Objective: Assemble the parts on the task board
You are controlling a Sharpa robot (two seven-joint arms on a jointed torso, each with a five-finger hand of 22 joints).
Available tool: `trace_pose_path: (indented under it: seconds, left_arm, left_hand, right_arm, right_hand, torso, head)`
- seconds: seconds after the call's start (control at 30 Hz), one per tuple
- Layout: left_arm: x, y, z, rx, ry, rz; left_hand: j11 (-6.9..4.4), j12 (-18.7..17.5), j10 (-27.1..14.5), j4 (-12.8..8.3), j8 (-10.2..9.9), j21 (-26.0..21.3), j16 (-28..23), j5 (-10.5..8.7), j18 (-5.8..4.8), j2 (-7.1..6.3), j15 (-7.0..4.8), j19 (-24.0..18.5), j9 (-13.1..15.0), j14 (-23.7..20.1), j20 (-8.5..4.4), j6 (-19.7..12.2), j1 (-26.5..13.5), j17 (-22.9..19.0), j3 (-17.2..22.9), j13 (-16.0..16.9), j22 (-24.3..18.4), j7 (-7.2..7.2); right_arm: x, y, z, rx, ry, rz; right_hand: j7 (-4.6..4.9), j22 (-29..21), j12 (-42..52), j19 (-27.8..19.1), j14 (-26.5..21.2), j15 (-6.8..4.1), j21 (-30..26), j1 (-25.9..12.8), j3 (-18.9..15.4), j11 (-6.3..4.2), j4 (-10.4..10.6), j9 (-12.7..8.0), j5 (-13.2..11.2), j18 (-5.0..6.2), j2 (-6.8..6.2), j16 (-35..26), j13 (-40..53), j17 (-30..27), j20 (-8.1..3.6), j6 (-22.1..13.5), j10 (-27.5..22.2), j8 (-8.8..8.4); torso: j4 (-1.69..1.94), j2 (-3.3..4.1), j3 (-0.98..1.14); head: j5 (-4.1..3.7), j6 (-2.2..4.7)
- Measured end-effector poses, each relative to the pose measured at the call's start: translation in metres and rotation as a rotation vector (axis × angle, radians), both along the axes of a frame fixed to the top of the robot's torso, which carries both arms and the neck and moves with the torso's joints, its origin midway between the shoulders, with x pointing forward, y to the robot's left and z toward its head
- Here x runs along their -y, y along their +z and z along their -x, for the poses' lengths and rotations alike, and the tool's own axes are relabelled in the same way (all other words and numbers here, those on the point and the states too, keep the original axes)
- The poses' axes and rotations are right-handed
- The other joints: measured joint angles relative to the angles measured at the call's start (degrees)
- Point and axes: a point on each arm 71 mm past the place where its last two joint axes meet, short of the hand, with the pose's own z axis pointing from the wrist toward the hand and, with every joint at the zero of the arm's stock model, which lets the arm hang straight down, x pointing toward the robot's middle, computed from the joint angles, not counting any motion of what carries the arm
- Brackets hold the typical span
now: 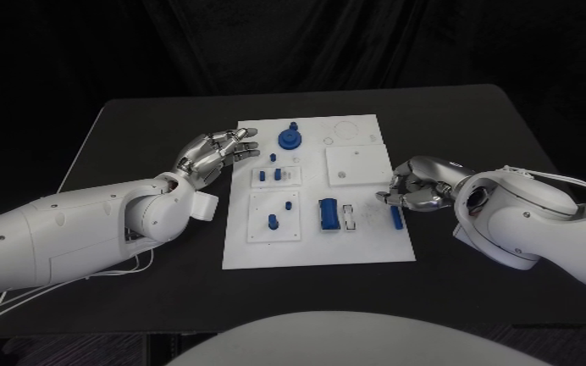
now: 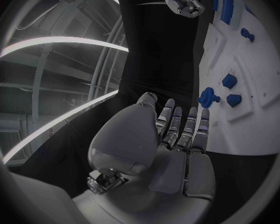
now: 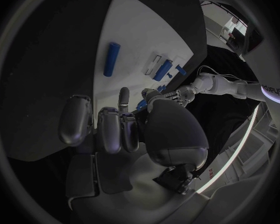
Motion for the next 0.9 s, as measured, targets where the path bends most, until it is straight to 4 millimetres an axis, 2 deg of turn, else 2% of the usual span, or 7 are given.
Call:
trace_pose_path:
  seconds: [0.07, 0.2, 0.73, 0.9]
  left_arm:
    - [0.000, 0.000, 0.000, 0.000, 0.001, 0.000]
    - [-0.001, 0.000, 0.000, 0.000, 0.001, -0.001]
    - [0.000, -0.001, -0.001, 0.000, 0.001, -0.002]
    - [0.000, -0.001, -0.001, 0.000, 0.002, -0.003]
  left_hand:
    - [0.00, 0.00, 0.00, 0.00, 0.00, 0.00, 0.00, 0.00, 0.00, 0.00, 0.00, 0.00, 0.00, 0.00, 0.00, 0.00, 0.00, 0.00, 0.00, 0.00, 0.00, 0.00]
    - [0.00, 0.00, 0.00, 0.00, 0.00, 0.00, 0.00, 0.00, 0.00, 0.00, 0.00, 0.00, 0.00, 0.00, 0.00, 0.00, 0.00, 0.00, 0.00, 0.00, 0.00, 0.00]
    - [0.00, 0.00, 0.00, 0.00, 0.00, 0.00, 0.00, 0.00, 0.00, 0.00, 0.00, 0.00, -0.01, 0.00, 0.00, 0.00, 0.00, 0.00, 0.00, 0.00, 0.00, 0.00]
    - [0.00, 0.00, 0.00, 0.00, 0.00, 0.00, 0.00, 0.00, 0.00, 0.00, 0.00, 0.00, -0.01, 0.00, 0.00, 0.00, 0.00, 0.00, 0.00, 0.00, 0.00, 0.00]
  right_arm:
    - [0.002, -0.003, 0.002, 0.002, -0.001, 0.021]
    - [0.004, -0.009, 0.005, 0.009, 0.001, 0.058]
    - [0.006, -0.013, 0.012, 0.014, -0.004, 0.136]
    - [0.006, -0.015, 0.015, 0.008, -0.001, 0.152]
  right_hand:
    - [0.00, 0.00, 0.00, 0.00, 0.00, 0.00, 0.00, 0.00, 0.00, 0.00, 0.00, 0.00, 0.00, 0.00, 0.00, 0.00, 0.00, -0.13, 0.00, 0.00, 0.00, 0.00]
    - [-0.20, 0.00, 0.00, 0.00, 0.00, 0.00, 0.00, 0.25, 0.00, 0.00, 0.00, -0.06, 0.00, 0.00, -0.25, 0.00, 0.00, -0.22, 0.00, 0.20, 0.00, 0.00]
    - [-0.20, 0.00, 0.00, 0.00, 0.00, 0.00, 0.00, 0.46, -0.17, 0.00, 0.17, -0.17, 0.00, 0.00, -0.46, 0.00, 0.00, -0.33, 0.00, 0.20, 0.00, 0.00]
    - [-0.20, 0.00, 0.00, 0.00, 0.00, 0.00, 0.00, 0.45, -0.33, 0.00, 0.33, -0.26, -0.01, 0.00, -0.46, 0.00, -0.01, -0.57, 0.00, 0.20, 0.00, 0.00]
  torso:
    - [0.00, 0.00, 0.00]
    - [0.01, 0.02, 0.01]
    - [0.01, 0.03, 0.03]
    - [-0.04, -0.01, 0.03]
  head:
    - [-0.48, 0.00]
    - [-0.93, 0.00]
    - [-1.99, 0.00]
    - [-1.94, 0.00]
